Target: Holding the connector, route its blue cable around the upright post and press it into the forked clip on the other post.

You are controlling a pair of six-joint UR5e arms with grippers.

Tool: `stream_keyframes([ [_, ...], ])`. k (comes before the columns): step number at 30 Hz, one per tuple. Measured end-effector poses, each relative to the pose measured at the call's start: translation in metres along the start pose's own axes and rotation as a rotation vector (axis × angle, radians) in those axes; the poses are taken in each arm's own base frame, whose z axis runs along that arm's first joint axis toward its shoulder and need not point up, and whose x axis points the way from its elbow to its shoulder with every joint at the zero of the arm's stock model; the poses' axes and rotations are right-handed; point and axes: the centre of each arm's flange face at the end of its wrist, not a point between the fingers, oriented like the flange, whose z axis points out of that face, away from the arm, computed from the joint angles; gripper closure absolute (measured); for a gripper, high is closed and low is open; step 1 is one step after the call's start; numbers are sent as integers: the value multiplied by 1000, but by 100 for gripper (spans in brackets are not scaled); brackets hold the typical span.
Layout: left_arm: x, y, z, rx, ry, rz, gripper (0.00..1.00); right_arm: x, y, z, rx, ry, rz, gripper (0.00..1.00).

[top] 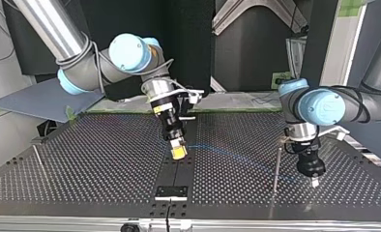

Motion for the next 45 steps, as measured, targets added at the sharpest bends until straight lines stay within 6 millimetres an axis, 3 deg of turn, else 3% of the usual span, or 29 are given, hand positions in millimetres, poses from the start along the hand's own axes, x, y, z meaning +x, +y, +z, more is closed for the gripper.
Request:
stream_keyframes([
  [15, 14, 1, -6, 29, 20, -7, 100, -28, 9, 5, -13, -15, -2, 100],
  [23, 47, -1, -4, 73, 84, 2, 100, -45, 14, 8, -19, -22, -6, 100],
  [33, 54, 1, -1, 87, 84, -14, 100, -61, 20, 14, -24, -18, -5, 100],
  [45, 57, -2, -4, 94, 99, -27, 100, -121, 26, 11, -36, -93, -8, 100],
])
